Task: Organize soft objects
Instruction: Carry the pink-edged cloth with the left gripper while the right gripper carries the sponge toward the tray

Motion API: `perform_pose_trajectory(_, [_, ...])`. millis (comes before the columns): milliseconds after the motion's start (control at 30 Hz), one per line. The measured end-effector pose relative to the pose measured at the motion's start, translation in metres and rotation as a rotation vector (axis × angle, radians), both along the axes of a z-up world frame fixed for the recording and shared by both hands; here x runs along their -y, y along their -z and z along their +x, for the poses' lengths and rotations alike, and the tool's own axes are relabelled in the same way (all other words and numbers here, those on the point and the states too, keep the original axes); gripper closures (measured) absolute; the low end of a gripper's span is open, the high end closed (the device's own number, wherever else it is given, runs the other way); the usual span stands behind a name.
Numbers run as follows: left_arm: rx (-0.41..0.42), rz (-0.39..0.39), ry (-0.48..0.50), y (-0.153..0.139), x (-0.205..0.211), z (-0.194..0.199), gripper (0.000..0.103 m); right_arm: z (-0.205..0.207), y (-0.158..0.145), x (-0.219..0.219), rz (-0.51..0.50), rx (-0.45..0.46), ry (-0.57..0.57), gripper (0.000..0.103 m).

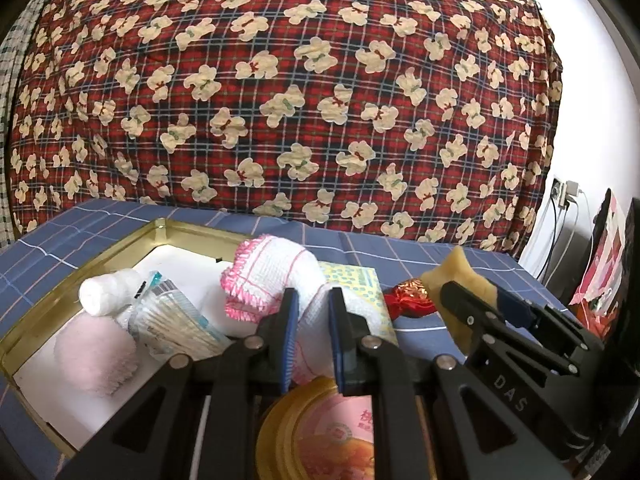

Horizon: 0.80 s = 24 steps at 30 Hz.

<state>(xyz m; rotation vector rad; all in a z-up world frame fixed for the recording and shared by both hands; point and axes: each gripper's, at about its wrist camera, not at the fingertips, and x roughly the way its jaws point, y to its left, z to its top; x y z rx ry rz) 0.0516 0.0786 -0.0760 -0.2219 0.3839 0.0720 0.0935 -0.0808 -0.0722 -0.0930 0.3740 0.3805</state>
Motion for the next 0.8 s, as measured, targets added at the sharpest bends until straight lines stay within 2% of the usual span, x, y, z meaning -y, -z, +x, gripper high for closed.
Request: perform_pose_trajectory(800, [0.008, -0.025, -0.015, -0.002, -0.017, -0.007, 0.090, 0.001, 0.001, -0.014, 0.002, -0.017, -0.063, 0.063])
